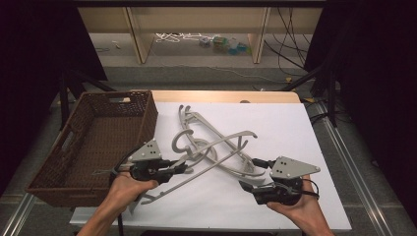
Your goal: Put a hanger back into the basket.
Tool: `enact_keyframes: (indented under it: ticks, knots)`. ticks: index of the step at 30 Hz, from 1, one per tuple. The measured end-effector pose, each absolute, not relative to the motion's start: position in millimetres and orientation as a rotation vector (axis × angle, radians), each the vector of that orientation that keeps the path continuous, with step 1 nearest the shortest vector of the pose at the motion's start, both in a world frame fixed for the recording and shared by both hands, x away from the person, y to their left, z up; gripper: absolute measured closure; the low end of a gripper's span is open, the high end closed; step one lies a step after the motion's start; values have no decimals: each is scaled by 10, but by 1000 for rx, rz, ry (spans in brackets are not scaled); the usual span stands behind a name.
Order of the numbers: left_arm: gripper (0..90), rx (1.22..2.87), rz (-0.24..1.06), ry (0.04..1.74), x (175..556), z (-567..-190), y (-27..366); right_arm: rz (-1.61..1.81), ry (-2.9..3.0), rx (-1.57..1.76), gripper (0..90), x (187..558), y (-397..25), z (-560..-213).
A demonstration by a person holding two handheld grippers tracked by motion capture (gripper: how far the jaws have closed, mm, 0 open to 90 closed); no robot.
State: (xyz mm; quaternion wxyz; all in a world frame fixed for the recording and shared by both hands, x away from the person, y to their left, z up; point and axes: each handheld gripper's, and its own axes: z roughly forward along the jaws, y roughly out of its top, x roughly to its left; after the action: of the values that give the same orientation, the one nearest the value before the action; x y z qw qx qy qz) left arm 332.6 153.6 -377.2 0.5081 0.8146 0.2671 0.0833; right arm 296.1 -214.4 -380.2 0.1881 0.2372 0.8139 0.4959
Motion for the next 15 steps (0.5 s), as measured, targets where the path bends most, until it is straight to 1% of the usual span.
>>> enact_keyframes:
  ticks: [4, 6, 8, 11, 15]
  knots:
    - [792, 1932, 199, 657, 3319, -3708, 1599, 1408, 2274, 737, 219, 2935, -2182, -3894]
    - [792, 1913, 193, 656, 3319, -3662, 1629, 1417, 2247, 773, 175, 2934, -2193, -3957]
    - [792, 1910, 215, 657, 3304, -3592, 1664, 1404, 2259, 787, 180, 2933, -2207, -4007]
    - [791, 1896, 214, 656, 3300, -3513, 1709, 1406, 2271, 792, 186, 2918, -2211, -4065]
    - [792, 1871, 226, 665, 3280, -3281, 1838, 1411, 2304, 801, 191, 2903, -2194, -4089]
